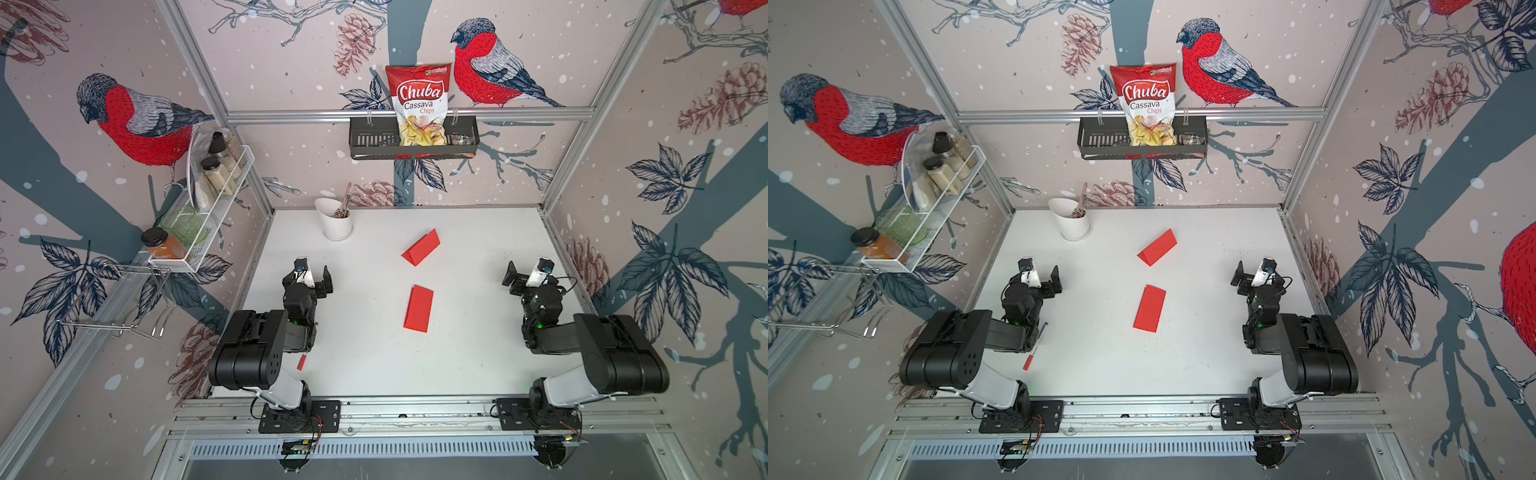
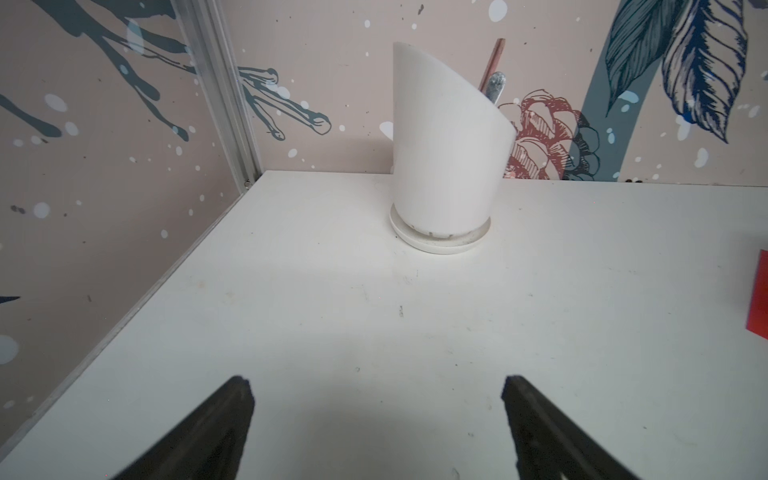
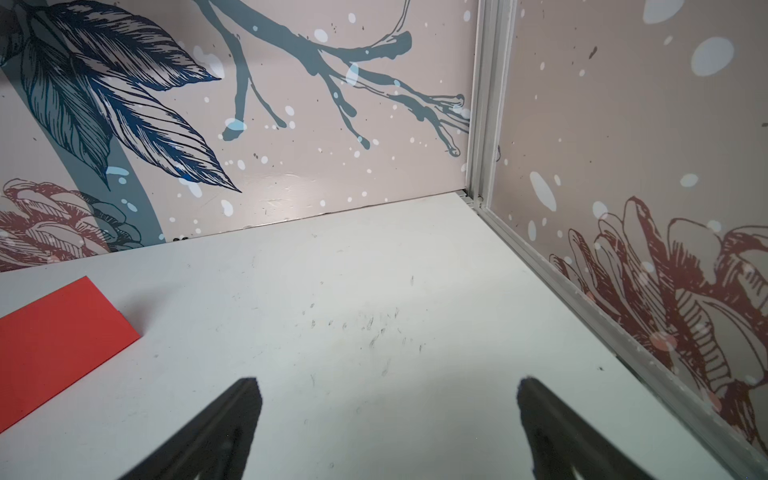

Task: Fold the square paper along the opposite sides
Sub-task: Reset both arms

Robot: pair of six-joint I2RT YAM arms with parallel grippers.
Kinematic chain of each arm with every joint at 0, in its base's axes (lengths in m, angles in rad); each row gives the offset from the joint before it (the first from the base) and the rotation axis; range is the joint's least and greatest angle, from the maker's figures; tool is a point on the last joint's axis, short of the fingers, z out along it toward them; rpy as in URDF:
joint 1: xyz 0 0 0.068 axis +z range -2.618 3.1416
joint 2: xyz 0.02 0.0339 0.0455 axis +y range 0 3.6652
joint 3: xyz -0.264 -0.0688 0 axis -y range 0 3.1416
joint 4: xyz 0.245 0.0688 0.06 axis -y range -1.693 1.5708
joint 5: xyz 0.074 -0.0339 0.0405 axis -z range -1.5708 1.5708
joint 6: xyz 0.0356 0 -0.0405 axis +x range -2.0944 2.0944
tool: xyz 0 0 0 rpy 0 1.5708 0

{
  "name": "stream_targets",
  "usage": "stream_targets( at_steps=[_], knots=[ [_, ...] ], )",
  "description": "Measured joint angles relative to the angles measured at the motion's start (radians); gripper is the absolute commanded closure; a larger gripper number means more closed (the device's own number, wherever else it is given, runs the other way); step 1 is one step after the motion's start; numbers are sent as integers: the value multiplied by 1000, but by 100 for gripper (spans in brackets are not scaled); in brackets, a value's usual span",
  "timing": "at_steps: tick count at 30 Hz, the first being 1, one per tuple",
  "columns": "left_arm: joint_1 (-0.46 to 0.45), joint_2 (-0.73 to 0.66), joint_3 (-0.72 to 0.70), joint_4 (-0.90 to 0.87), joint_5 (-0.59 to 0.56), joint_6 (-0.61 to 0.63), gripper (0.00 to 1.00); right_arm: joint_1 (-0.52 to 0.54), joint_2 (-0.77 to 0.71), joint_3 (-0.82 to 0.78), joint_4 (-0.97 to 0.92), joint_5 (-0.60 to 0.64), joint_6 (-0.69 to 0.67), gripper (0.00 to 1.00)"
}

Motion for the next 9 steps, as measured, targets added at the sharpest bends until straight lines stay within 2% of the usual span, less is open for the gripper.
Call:
stream_targets(
  at_steps=[9],
  knots=[
    [2,0,-1,3,0,-9,3,3,13,13,-29,8,0,0]
  ],
)
